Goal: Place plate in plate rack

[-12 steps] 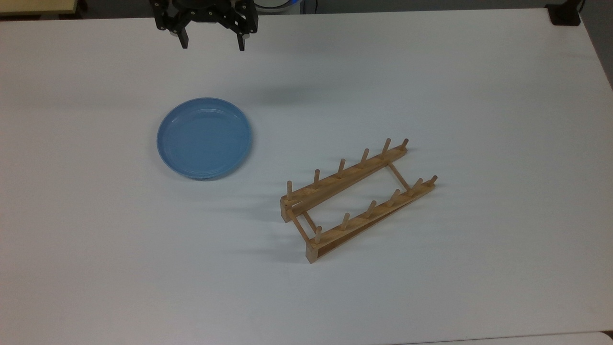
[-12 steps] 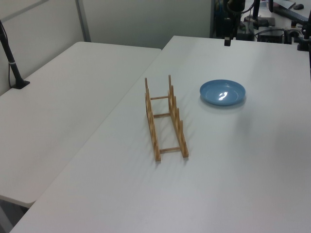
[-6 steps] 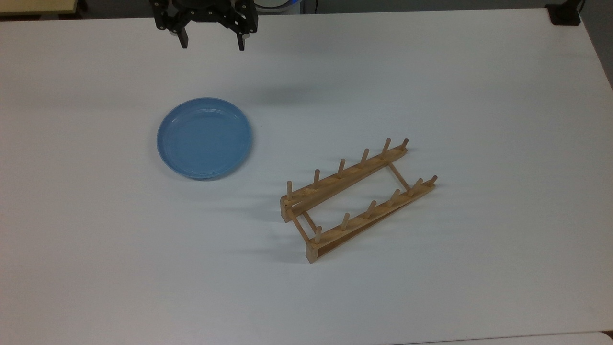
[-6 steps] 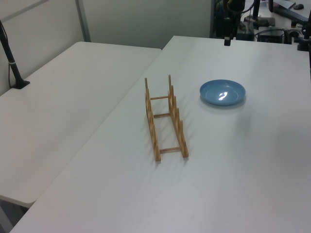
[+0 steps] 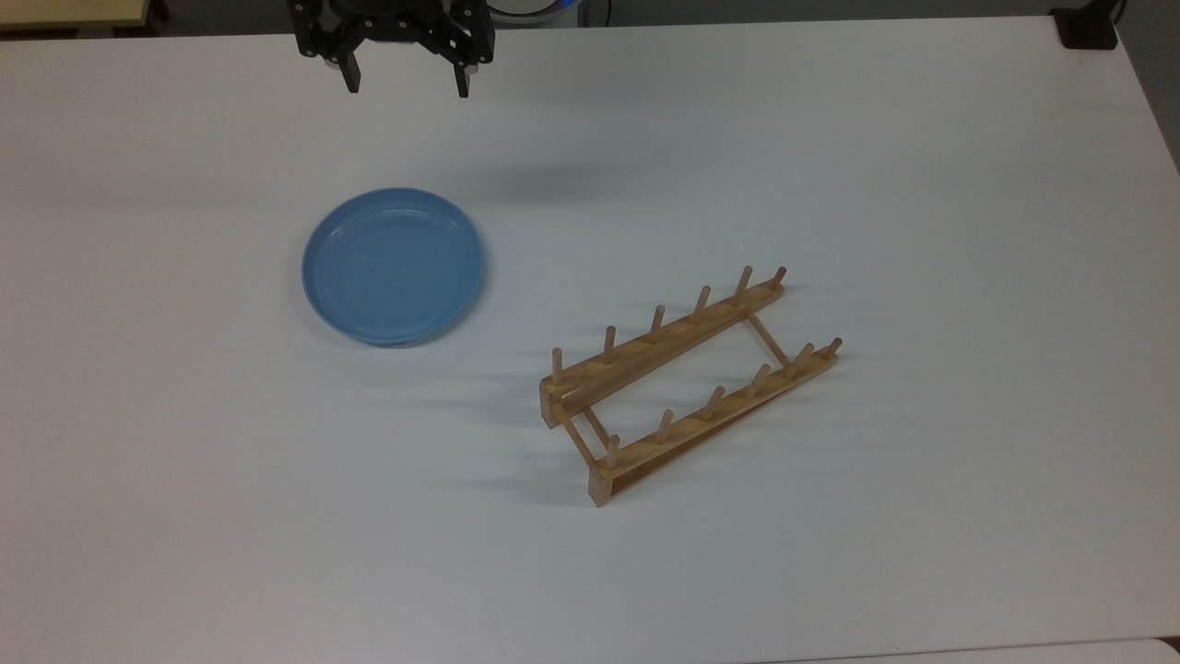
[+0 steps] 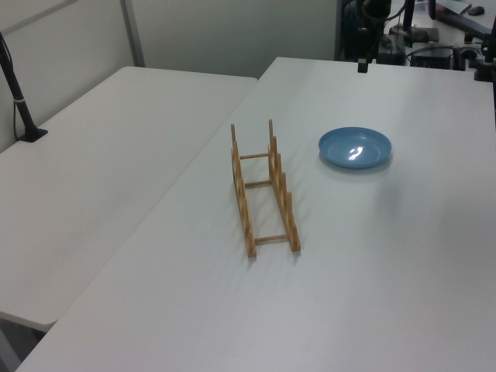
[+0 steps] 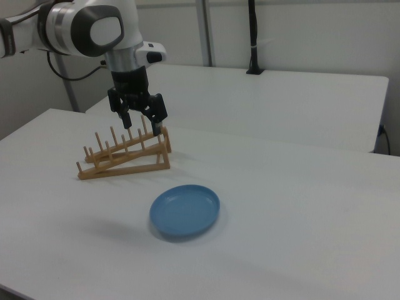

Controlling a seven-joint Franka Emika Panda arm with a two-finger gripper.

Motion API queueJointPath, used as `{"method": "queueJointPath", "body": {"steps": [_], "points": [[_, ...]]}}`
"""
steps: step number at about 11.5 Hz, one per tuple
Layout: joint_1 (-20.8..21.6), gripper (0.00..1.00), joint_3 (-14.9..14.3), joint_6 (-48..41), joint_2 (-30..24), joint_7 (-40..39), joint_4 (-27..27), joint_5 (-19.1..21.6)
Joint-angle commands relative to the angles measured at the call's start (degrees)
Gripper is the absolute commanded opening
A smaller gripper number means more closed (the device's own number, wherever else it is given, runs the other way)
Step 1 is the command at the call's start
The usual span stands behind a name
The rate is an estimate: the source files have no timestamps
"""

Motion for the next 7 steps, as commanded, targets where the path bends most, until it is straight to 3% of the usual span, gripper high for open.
{"method": "queueJointPath", "body": {"steps": [1, 3, 7], "points": [[-1.2, 1.00, -0.2, -0.6, 0.3, 0.0, 1.1, 0.9], [-1.3, 1.00, -0.6, 2.4, 0.5, -0.2, 0.9, 0.7], [-2.0, 1.00, -4.7, 5.2, 2.9, -7.1, 0.9, 0.9]]}}
